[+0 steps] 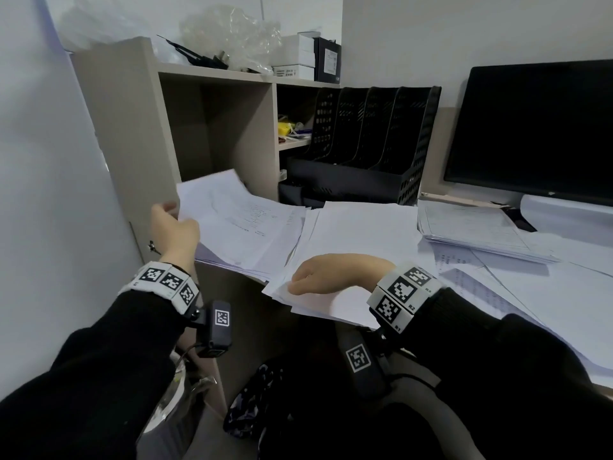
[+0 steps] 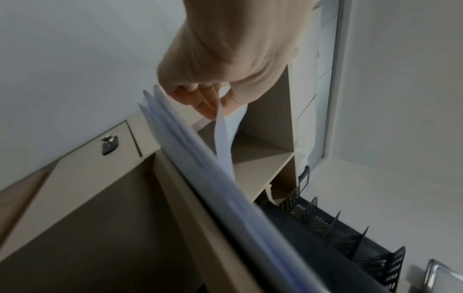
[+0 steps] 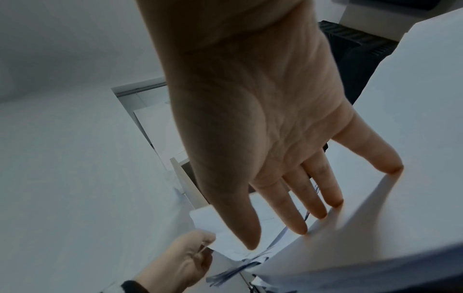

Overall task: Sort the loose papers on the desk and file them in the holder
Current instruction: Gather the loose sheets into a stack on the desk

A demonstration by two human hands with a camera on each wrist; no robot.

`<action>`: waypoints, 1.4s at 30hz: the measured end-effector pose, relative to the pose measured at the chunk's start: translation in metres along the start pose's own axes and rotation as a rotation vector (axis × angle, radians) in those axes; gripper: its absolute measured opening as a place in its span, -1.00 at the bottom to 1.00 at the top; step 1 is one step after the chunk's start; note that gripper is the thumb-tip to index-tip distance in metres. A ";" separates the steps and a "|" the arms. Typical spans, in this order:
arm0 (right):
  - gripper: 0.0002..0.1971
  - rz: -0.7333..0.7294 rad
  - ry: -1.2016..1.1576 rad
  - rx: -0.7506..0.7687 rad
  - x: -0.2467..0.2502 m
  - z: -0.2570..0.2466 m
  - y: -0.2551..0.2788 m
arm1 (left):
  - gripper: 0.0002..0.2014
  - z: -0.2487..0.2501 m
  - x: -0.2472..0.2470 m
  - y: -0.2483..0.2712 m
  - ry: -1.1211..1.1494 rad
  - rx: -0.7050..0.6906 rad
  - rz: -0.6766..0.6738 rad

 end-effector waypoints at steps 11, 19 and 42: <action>0.01 0.871 -0.272 -0.060 0.097 -0.009 -0.009 | -0.67 0.125 0.029 -0.035 0.161 -0.643 -0.028; -0.83 0.909 -0.372 -0.030 0.117 -0.015 -0.020 | -0.77 0.158 0.018 -0.035 0.186 -0.892 -0.124; -0.74 0.129 -1.149 -0.274 0.046 -0.009 -0.109 | -0.71 -0.001 -0.043 -0.005 -0.454 -0.283 -1.121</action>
Point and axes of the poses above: each hand's wrist, its own y-axis away from the middle knuckle, its own x-axis out of the back of the hand, z = x × y, the point moved 5 cm from there along -y, towards the middle knuckle, and after that the axes turned 10 degrees about -x, right-handed, at the moved point
